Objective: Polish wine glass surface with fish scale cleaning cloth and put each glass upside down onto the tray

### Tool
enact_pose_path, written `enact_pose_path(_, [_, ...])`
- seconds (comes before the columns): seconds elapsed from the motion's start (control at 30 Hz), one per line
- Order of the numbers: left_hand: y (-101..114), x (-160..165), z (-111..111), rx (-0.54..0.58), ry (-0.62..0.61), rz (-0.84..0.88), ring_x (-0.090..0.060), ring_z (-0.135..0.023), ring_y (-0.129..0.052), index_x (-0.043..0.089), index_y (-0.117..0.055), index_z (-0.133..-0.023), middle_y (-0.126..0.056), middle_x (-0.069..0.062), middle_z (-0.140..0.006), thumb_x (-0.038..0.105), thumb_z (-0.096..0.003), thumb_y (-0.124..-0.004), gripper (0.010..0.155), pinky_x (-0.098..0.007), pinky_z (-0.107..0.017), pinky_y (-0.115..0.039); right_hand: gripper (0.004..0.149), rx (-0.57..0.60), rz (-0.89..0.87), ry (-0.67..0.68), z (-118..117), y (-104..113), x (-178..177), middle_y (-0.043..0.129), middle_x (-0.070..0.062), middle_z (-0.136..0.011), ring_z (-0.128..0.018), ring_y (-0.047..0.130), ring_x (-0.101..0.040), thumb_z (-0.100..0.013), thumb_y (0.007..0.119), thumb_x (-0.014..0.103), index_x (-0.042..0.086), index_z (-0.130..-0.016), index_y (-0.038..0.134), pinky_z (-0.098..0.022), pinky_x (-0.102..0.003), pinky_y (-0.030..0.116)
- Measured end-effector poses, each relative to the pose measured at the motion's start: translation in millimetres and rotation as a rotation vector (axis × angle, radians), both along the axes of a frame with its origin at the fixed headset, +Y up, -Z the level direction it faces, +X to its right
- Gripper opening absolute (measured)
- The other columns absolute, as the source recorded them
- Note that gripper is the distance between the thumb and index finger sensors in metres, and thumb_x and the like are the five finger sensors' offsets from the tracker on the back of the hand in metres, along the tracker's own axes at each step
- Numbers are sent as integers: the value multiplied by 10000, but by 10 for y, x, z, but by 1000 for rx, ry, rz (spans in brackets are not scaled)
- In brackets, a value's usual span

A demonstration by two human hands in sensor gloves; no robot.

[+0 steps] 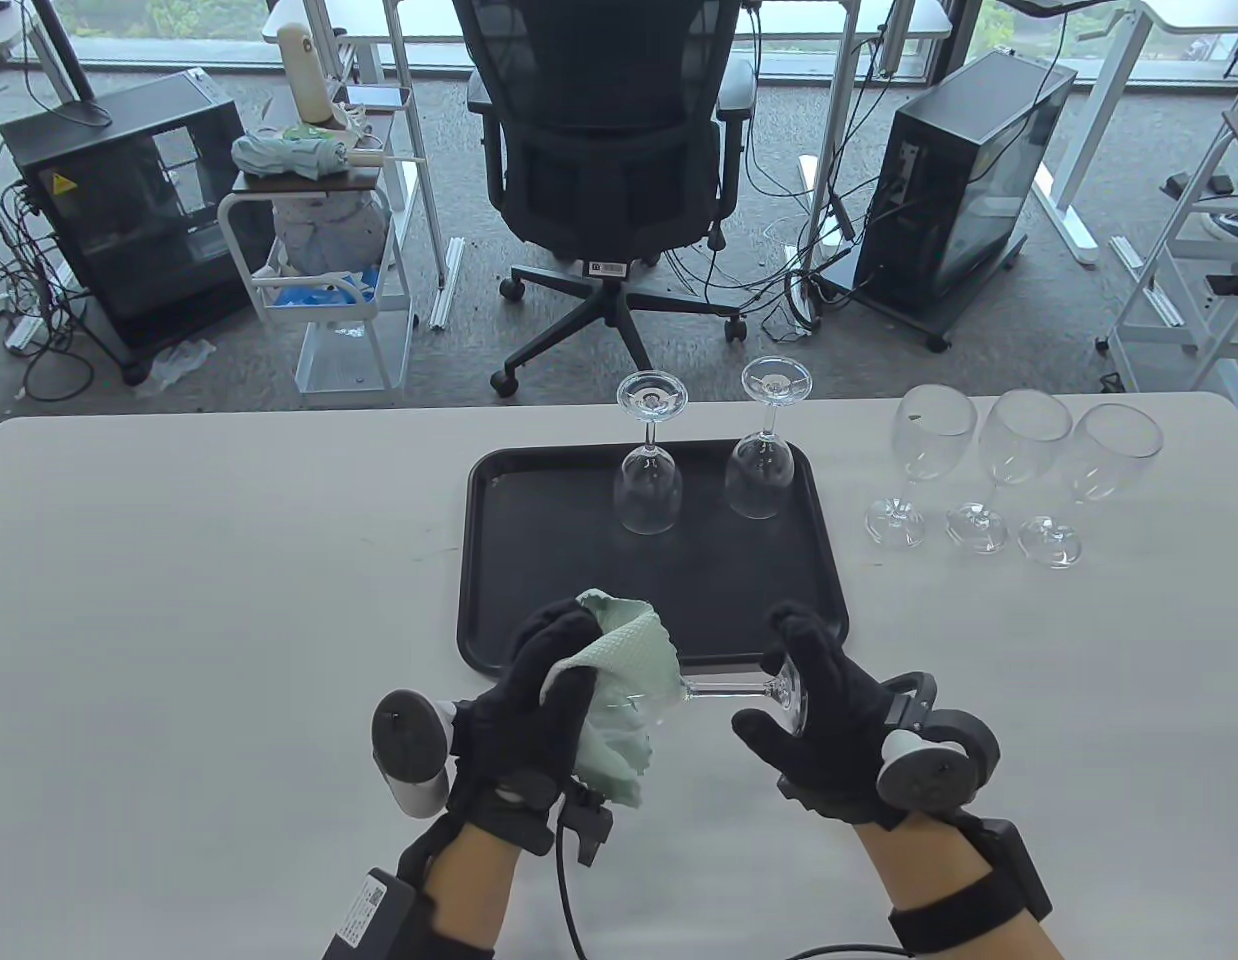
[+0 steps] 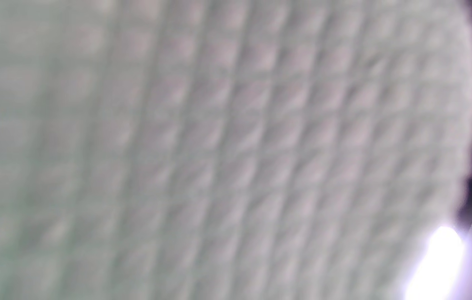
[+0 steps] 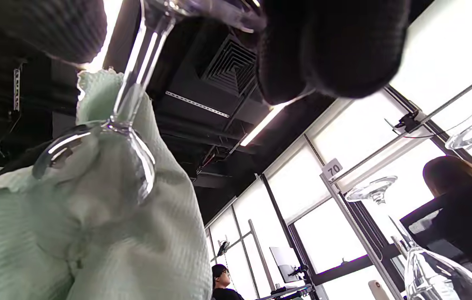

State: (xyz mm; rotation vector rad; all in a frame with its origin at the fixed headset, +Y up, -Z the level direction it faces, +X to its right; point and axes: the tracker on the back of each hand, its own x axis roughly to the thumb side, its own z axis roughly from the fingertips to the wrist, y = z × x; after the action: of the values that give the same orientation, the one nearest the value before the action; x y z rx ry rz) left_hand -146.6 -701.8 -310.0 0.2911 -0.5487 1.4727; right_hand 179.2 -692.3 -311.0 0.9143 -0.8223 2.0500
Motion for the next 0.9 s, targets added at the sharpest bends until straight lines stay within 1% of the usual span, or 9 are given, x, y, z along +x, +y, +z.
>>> enact_pose_path(0.1, [6, -1, 1, 39, -10, -10, -352, -998, -633, 384, -646, -1016, -530, -21, -1146, 683, -521, -709, 582, -574, -515, -835, 758, -177, -150, 66, -36, -39, -3, 629, -166, -936, -484, 911, -286, -479, 763, 647, 322, -1044, 376, -272, -356, 876])
enact_pose_path(0.27, [45, 6, 28, 107, 50, -66, -346, -985, -652, 385, -670, -997, -556, -10, -1132, 675, -508, -722, 571, -575, -514, -840, 764, -439, -247, 141, -131, -117, 24, 680, -180, -901, -425, 916, -281, -480, 737, 684, 286, -1056, 432, -222, -356, 864])
enact_pose_path(0.4, [-2, -32, -25, 33, 19, -1, -355, -977, -669, 375, -684, -994, -576, -19, -1127, 665, -521, -718, 556, -584, -495, -848, 863, -82, -25, 49, 2, -10, -15, 517, -171, -1041, -600, 880, -357, -470, 760, 647, 283, -1061, 247, -375, -446, 862])
enact_pose_path(0.47, [-28, -19, -38, -24, -42, 40, -363, -983, -654, 367, -674, -1004, -562, -26, -1134, 661, -531, -715, 558, -591, -502, -836, 876, 87, 50, -14, 58, 30, -17, 481, -164, -1049, -611, 888, -331, -475, 767, 632, 308, -1048, 190, -388, -421, 882])
enact_pose_path(0.57, [-17, -12, -20, -8, -13, 24, -365, -980, -665, 369, -686, -1001, -571, -28, -1134, 661, -535, -711, 550, -587, -497, -847, 785, -40, -46, 21, 19, 0, -4, 566, -159, -985, -565, 896, -305, -488, 791, 602, 347, -1045, 300, -348, -381, 884])
enact_pose_path(0.7, [15, 3, 13, 85, 29, -10, -355, -996, -652, 358, -713, -980, -574, -17, -1136, 645, -519, -723, 543, -607, -545, -819, 751, -431, -261, 162, -143, -152, 14, 670, -169, -896, -441, 910, -263, -470, 755, 689, 325, -1045, 436, -233, -346, 867])
enact_pose_path(0.73, [27, 2, 24, 95, 40, -29, -354, -995, -652, 361, -710, -981, -573, -17, -1135, 647, -521, -720, 542, -610, -538, -819, 758, -457, -271, 161, -152, -171, 10, 673, -178, -894, -436, 910, -270, -471, 752, 689, 314, -1049, 437, -228, -351, 865])
enact_pose_path(0.83, [32, -27, 16, 84, 43, -34, -356, -986, -660, 354, -715, -978, -588, -20, -1126, 636, -524, -726, 535, -618, -527, -816, 809, -348, -141, 115, -125, -135, -3, 620, -188, -964, -495, 913, -321, -478, 730, 678, 280, -1065, 342, -283, -397, 875])
enact_pose_path(0.9, [10, -48, -13, 44, 30, -10, -357, -981, -671, 357, -712, -981, -592, -22, -1126, 642, -530, -717, 534, -611, -519, -828, 862, -175, -16, 72, -52, -56, -27, 488, -174, -1059, -629, 868, -364, -479, 749, 639, 293, -1060, 215, -403, -458, 852])
